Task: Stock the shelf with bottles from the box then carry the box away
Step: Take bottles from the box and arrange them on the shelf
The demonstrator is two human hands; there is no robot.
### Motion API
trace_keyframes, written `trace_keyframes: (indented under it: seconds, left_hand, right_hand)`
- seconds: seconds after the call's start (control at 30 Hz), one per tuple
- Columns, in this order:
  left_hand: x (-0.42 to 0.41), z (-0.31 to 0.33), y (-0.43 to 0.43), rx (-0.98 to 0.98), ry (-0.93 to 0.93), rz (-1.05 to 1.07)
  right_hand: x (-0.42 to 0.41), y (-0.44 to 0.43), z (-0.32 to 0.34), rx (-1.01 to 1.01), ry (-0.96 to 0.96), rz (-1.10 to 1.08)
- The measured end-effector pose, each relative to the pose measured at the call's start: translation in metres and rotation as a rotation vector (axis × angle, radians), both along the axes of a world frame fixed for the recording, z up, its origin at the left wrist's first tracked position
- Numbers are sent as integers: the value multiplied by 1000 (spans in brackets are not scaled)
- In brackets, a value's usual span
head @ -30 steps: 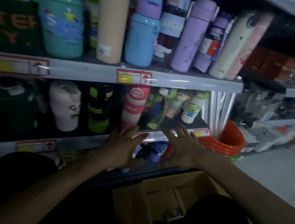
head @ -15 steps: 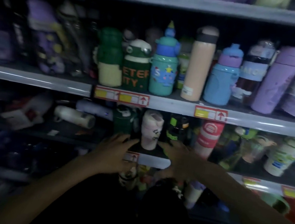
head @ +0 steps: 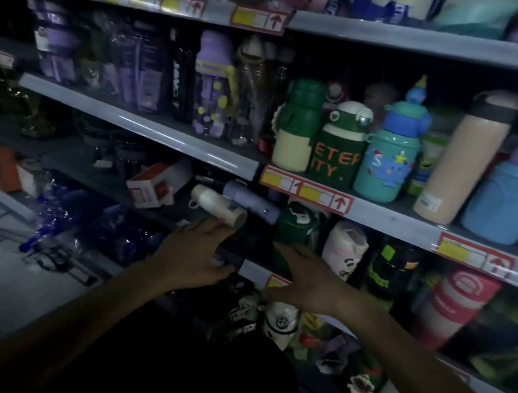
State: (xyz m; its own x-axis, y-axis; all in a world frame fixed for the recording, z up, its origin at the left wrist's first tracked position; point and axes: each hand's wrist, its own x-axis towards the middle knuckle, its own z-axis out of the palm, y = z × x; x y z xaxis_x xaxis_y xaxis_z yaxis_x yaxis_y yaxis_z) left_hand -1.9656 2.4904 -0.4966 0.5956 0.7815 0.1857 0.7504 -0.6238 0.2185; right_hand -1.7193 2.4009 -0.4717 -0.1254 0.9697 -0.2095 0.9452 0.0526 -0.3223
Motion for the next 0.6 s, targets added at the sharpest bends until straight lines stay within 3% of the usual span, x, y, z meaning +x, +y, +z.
trace_keyframes:
  seconds: [0.2,0.33,0.6]
  left_hand:
    - [-1,-25,9,-67,-131,56]
    - [16,-50,25,-108,-227,14]
    - [76,-81,67,-346,-433,-14]
  right_hand:
    - [-16,21,-32,115,148,-137]
    - [-20,29,-59,296,211,-252]
    - [8,67,-107,429,303,-572]
